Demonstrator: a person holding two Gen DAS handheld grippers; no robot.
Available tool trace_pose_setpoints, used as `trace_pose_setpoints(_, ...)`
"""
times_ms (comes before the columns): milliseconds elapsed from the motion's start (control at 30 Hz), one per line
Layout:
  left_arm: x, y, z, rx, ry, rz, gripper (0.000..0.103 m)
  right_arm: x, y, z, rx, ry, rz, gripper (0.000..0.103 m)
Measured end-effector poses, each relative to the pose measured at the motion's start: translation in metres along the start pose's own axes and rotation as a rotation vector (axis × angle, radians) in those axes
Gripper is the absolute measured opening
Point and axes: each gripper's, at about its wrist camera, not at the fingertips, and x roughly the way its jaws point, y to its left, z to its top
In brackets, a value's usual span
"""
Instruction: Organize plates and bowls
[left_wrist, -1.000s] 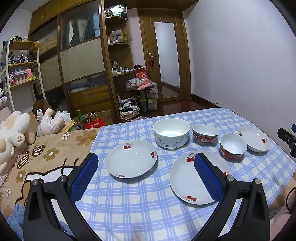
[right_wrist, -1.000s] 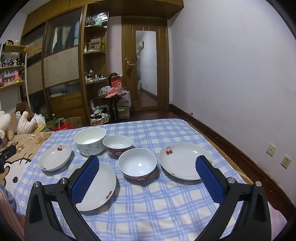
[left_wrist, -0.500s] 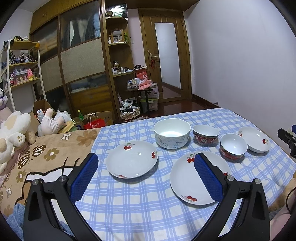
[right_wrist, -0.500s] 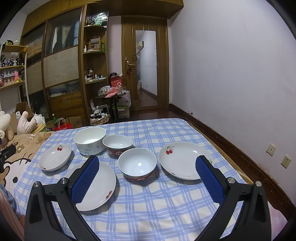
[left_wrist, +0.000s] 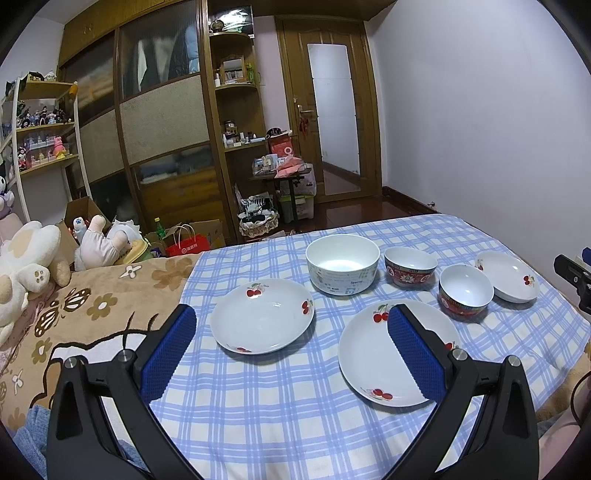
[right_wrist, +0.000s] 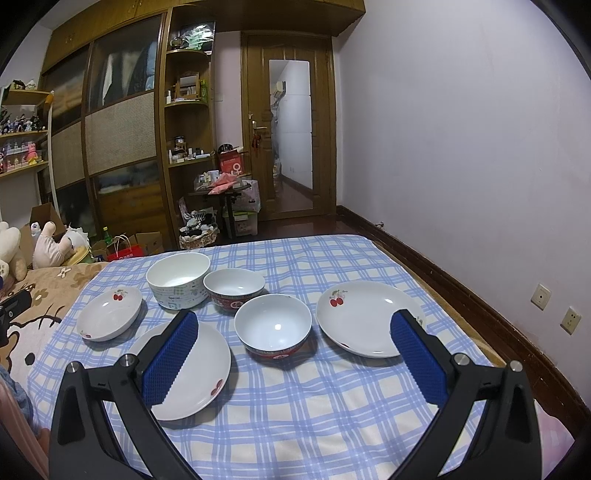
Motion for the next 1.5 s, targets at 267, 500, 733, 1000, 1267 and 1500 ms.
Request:
trace_pose_setpoints(267,0.0,0.0,-0.001,-0.007,0.003,0.0,0.102,0.0,0.0,-0.001,0.003,0.002,0.001,0.103)
trace_pose_setpoints(500,0.002,0.0,0.0,0.0,0.007,-0.004,0.102,0.0,0.0,-0.001,0.003,0.002,0.0,0.103)
trace_pose_setpoints(733,0.004,0.0,-0.001,0.001,0.012,-0.018,0.102,0.001,0.0,-0.002,0.002,0.004,-0.003,0.103)
trace_pose_setpoints(1000,0.003,0.0,-0.001,0.004,0.008,-0.023,0.102,0.001,0.0,-0.002,0.001,0.005,-0.003,0.103)
trace_pose_setpoints(1267,0.009,-0.005,0.006,0.032,0.033,-0.026,0.102,0.003,0.002,-0.004,-0.01,0.012,0.006,0.103)
trace_pose_setpoints(1500,0.027,-0.004,0.021,0.003,0.081,-0.087,0.102,0.01,0.018,0.002,-0.045,-0.001,0.027,0.103)
